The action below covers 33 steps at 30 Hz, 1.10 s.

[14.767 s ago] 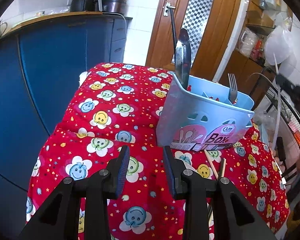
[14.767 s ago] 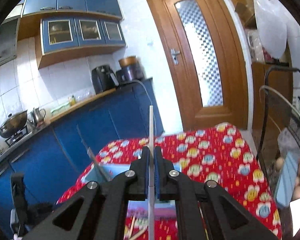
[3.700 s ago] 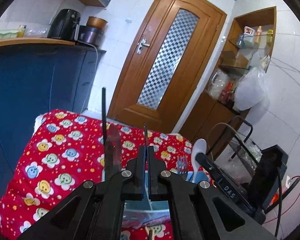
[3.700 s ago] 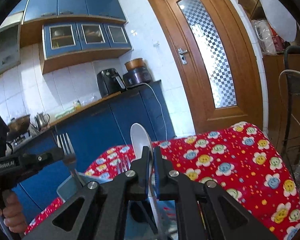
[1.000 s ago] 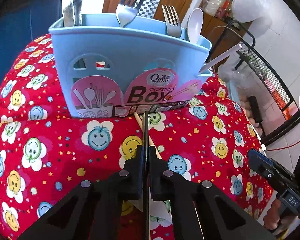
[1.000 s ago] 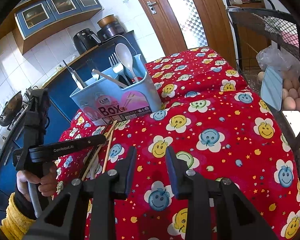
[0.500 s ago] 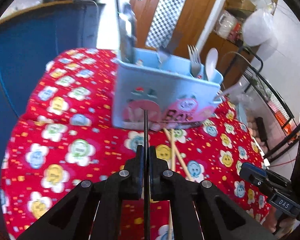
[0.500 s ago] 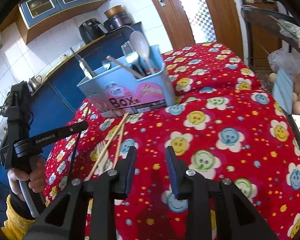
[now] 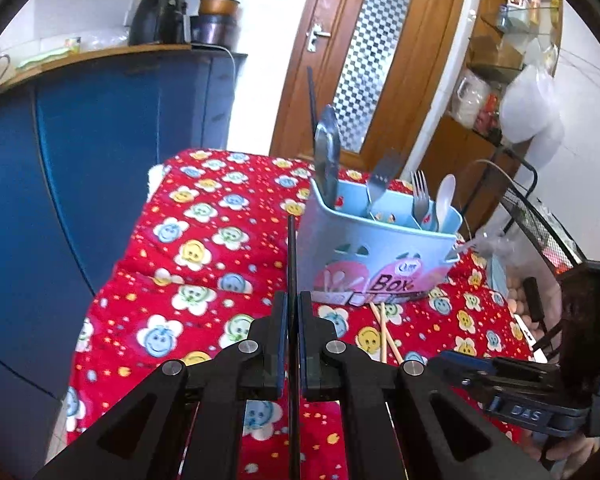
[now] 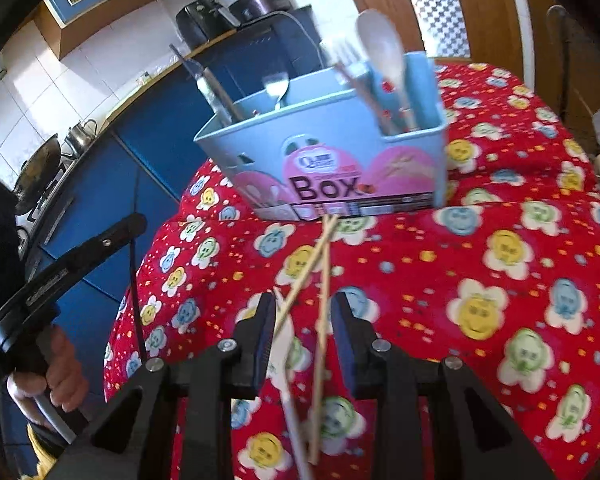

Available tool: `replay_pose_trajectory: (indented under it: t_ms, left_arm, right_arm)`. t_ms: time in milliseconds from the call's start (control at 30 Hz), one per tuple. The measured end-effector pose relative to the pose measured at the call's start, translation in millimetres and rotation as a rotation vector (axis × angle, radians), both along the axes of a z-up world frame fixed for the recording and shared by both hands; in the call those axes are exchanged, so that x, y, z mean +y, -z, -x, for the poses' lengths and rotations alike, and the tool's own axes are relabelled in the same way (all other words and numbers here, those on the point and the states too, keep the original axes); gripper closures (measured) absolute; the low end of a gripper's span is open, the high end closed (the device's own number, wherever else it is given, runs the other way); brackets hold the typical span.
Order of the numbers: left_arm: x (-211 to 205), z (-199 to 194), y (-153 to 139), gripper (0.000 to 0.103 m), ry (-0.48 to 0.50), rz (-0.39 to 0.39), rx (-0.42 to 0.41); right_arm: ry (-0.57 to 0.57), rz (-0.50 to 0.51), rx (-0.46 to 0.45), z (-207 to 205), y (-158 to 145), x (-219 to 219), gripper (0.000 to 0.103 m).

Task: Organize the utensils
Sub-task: 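Lift the chopstick with the left tool while the right tool grasps another wooden chopstick, then lower the chopstick into the blue caddy with the left tool while the right lifts its chopstick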

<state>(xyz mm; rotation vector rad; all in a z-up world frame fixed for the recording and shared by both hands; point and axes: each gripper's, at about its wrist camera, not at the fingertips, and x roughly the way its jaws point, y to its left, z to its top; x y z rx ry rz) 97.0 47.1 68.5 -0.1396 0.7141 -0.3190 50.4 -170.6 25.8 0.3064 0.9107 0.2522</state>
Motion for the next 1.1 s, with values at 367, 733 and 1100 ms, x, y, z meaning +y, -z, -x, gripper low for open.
replay_pose_trajectory:
  t_ms: [367, 733, 1100]
  left_arm:
    - [11.5, 5.5, -9.5, 0.098, -0.007, 0.022, -0.054]
    - [8.5, 8.3, -14.6, 0.098, 0.004, 0.026, -0.074]
    - [0.6, 18.4, -27.3, 0.098, 0.031, 0.047, -0.128]
  right_arm:
    - [0.018, 0.040, 0.104, -41.7, 18.1, 17.9, 0.075]
    - [0.029, 0.069, 0.137, -63.3, 29.7, 26.9, 0.087]
    - [-0.002, -0.031, 0.016, -32.3, 6.8, 10.9, 0.097]
